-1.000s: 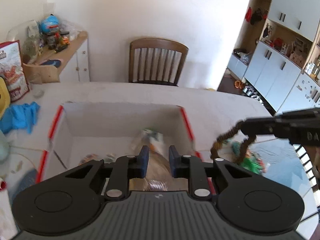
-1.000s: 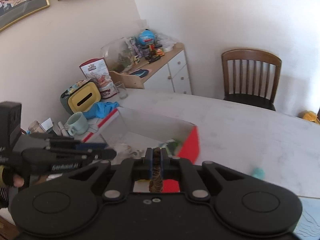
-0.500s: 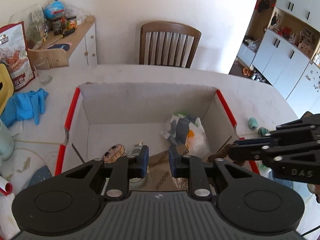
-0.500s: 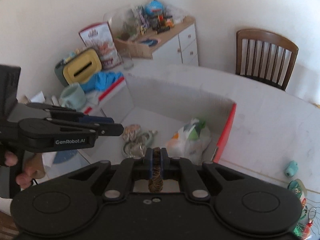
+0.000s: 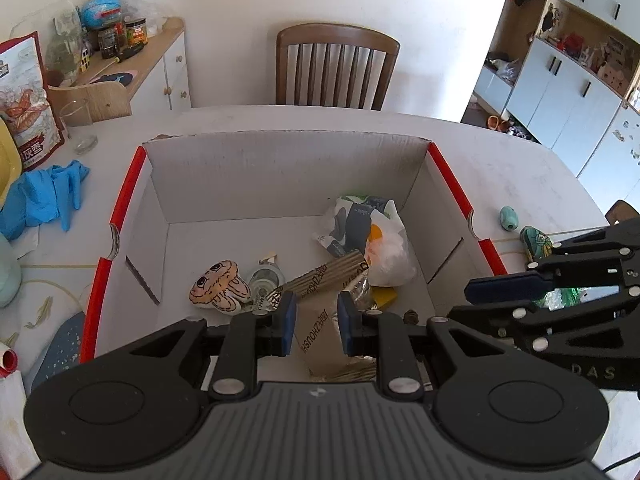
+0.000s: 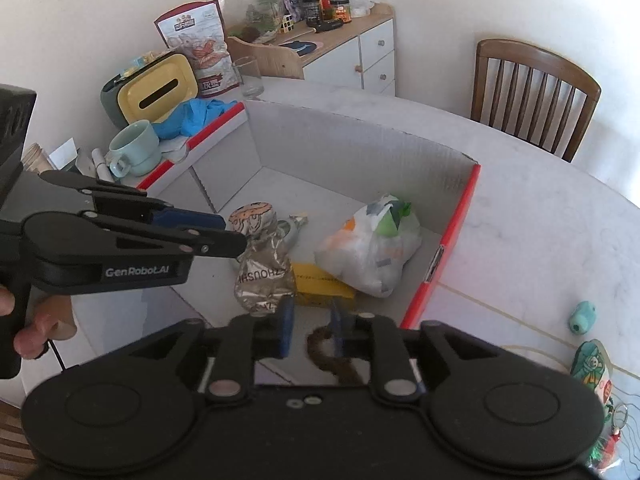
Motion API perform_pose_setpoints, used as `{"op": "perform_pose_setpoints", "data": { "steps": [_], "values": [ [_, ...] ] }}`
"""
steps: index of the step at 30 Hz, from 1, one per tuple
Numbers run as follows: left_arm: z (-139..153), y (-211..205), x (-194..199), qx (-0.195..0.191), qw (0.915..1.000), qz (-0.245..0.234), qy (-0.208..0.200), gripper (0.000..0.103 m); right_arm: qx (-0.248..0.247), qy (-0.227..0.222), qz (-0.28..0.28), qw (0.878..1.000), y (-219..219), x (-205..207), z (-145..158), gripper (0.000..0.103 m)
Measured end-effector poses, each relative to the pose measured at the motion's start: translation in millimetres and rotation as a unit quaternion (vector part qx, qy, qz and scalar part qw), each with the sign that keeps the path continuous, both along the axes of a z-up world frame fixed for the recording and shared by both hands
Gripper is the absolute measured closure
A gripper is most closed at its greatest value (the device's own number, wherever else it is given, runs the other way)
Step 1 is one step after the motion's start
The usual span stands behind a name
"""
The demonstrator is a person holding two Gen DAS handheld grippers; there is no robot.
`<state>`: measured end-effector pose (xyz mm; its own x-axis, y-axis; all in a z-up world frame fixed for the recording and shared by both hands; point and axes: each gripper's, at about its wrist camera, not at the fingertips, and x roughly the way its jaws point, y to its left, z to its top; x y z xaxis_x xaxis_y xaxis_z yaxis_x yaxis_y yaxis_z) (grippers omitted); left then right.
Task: Organize objects
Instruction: 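Open both grippers to drop the snack bag and wreath into the box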
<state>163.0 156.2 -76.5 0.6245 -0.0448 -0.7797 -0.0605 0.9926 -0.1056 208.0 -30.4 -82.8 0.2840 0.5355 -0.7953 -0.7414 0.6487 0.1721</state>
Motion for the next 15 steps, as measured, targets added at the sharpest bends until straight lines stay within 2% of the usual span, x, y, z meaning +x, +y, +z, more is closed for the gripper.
{"op": "perform_pose_setpoints", "data": {
  "steps": [11,15],
  "values": [
    [12.9,-10.5,-9.0,0.011,0.9998,0.015,-0.011,0.080,0.041,-0.005,-0.012,0.999,-32.7,-5.4,21.1,0.060],
    [19.6,-18.4,-12.4,0.018,0.9996,0.011,-0.017,0.079,0.058,-0.007,-0.018,0.998,-51.7,-9.2,29.8,0.056]
  ]
}}
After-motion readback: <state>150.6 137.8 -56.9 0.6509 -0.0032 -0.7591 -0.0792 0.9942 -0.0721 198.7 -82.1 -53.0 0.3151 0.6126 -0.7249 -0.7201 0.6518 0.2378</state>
